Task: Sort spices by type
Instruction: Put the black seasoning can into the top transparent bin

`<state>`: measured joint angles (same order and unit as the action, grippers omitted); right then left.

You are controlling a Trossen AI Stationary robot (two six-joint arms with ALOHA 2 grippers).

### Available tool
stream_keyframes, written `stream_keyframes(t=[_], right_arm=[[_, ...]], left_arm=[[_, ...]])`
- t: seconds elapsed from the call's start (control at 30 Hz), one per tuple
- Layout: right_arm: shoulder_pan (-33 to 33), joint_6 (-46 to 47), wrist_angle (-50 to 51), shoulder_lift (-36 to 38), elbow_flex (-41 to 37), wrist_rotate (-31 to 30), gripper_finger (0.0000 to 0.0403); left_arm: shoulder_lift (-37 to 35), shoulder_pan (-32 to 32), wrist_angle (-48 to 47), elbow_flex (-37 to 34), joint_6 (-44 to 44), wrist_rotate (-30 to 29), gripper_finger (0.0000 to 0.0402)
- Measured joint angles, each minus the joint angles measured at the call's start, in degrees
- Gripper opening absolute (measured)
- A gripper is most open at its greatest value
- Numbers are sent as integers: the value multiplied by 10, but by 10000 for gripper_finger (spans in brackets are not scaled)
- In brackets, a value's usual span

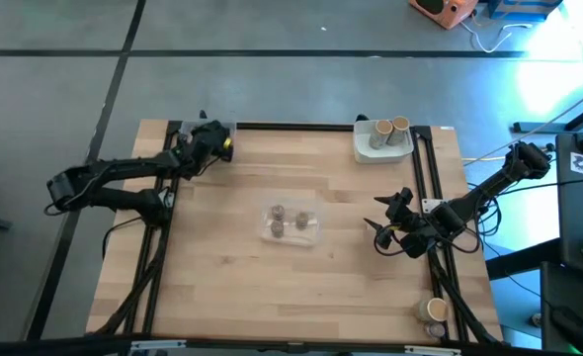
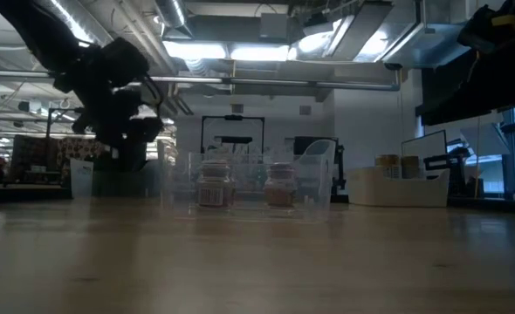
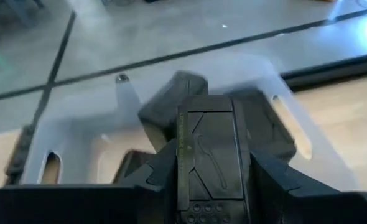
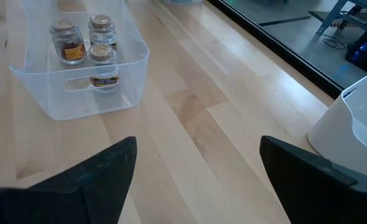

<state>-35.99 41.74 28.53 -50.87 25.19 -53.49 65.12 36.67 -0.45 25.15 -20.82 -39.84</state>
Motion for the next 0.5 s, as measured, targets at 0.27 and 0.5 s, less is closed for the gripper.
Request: stream_keyframes(t=[0.27, 0.5], right_arm=[[0, 0, 0, 0, 0, 0, 340], [0, 1, -1, 0, 0, 1, 340]], left_arm=[[0, 3, 6, -29, -44, 9, 123], [0, 7, 11, -40, -60, 10, 129]])
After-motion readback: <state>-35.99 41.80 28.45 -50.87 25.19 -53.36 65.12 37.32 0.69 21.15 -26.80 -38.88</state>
